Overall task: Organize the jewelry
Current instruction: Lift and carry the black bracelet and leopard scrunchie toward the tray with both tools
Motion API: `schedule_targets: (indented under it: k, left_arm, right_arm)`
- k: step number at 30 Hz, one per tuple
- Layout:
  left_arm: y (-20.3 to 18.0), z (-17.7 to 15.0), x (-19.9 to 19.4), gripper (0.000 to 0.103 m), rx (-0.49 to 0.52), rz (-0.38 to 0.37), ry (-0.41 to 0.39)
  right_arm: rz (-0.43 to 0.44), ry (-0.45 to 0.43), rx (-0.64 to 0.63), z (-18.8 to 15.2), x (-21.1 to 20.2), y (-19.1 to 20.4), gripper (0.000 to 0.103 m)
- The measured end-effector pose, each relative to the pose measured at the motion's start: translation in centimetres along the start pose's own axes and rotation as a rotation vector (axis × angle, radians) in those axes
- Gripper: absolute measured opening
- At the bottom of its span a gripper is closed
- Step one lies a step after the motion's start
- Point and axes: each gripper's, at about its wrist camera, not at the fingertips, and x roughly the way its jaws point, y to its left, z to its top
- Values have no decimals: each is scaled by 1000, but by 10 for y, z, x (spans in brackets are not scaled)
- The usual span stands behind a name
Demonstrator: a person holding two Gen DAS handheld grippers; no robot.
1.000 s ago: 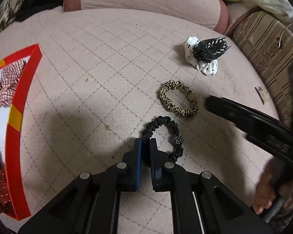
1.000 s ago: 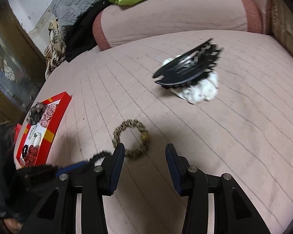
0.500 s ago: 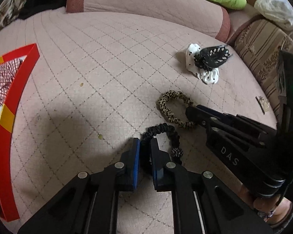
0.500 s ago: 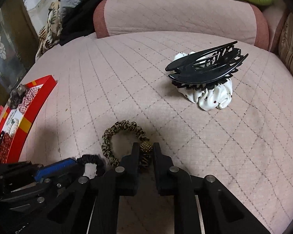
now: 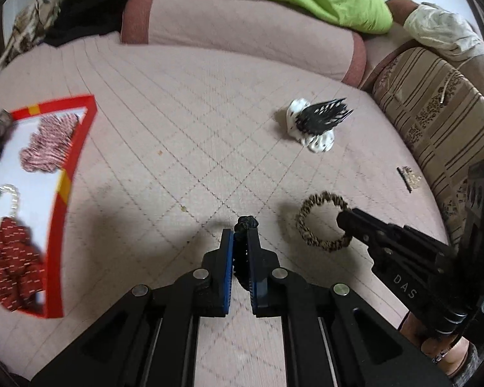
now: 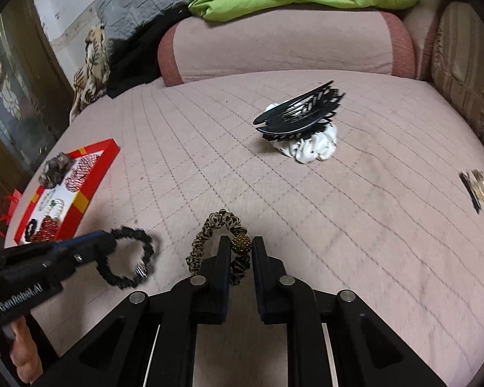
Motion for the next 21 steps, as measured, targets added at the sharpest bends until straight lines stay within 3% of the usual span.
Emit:
schedule_targets:
  k: [14, 21]
  left_arm:
    - [-8, -11, -72, 8, 89, 75, -173]
    - [16, -10, -98, 8, 64, 81, -244]
  right_arm:
    - [-31, -55, 24, -21, -57, 12, 14]
    - [-52, -83, -6, -20, -78, 32, 14]
